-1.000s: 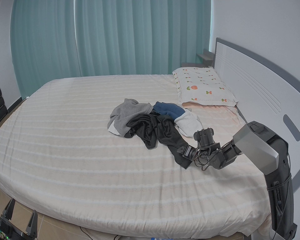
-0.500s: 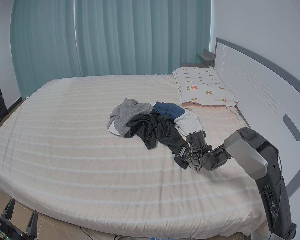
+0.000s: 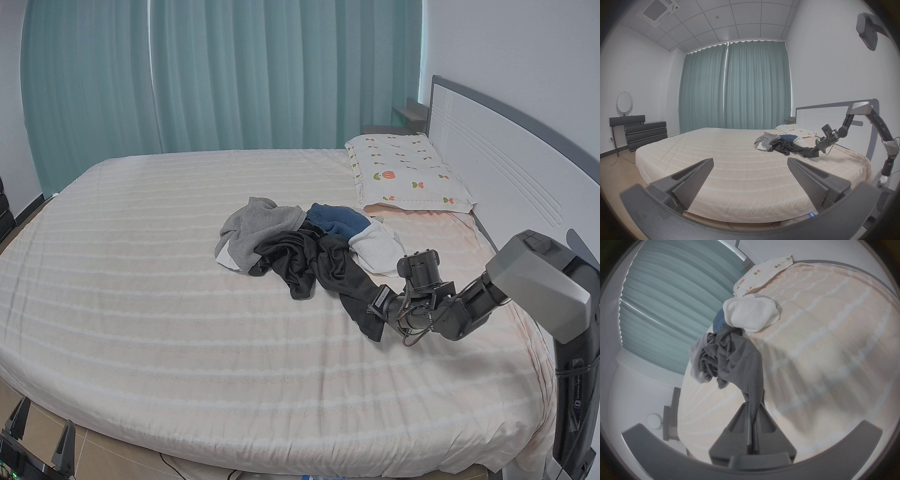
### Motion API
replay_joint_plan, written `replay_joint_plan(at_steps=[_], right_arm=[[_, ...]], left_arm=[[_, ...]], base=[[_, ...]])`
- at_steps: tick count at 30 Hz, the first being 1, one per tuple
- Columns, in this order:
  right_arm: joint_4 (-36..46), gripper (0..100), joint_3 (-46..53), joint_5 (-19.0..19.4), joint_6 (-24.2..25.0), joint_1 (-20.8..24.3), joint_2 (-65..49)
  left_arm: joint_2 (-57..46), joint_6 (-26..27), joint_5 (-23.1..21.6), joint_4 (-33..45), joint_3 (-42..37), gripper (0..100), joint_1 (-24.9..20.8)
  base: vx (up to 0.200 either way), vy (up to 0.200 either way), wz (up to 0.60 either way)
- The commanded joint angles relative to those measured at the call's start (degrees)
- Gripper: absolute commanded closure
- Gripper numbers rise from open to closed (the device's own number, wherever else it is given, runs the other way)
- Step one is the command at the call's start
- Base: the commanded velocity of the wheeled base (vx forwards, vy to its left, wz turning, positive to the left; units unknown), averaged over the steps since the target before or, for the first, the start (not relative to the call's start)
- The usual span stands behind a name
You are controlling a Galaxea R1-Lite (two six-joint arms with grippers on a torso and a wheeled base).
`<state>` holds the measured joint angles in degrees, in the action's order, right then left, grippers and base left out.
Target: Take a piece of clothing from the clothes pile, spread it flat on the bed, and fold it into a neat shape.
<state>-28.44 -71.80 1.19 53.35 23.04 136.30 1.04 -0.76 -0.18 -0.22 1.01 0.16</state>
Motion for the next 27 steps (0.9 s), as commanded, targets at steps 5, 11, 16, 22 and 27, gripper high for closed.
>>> replay_joint_plan(at_steps=[5,11,16,22,27], right_arm=[[-27.3,100,38.1,13.7,1.1,0.3,-29.3],[-40.5,100,48.2,14.1,0.6,3.0,-38.0],[-43.7,100,50.7,19.2,0.9,2.5,-41.3],[-46.4,100,50.7,22.2,1.1,3.9,-44.1],[-49.2,100,50.7,22.6,0.5,4.7,-44.1]], left_arm=[[-1.0,0.0,0.0,0.0,-0.9,0,0.0],[-1.0,0.4,0.0,0.0,-0.9,0,0.0],[-1.0,0.5,0.0,0.0,-0.9,0,0.0],[-1.0,2.9,-1.3,-0.1,-0.9,0,-0.2],[-1.0,2.1,-1.0,-0.6,-0.9,0,0.0]], base=[[0.000,0.000,0.00],[0.000,0.000,0.00],[0.000,0.000,0.00],[0.000,0.000,0.00],[0.000,0.000,0.00]])
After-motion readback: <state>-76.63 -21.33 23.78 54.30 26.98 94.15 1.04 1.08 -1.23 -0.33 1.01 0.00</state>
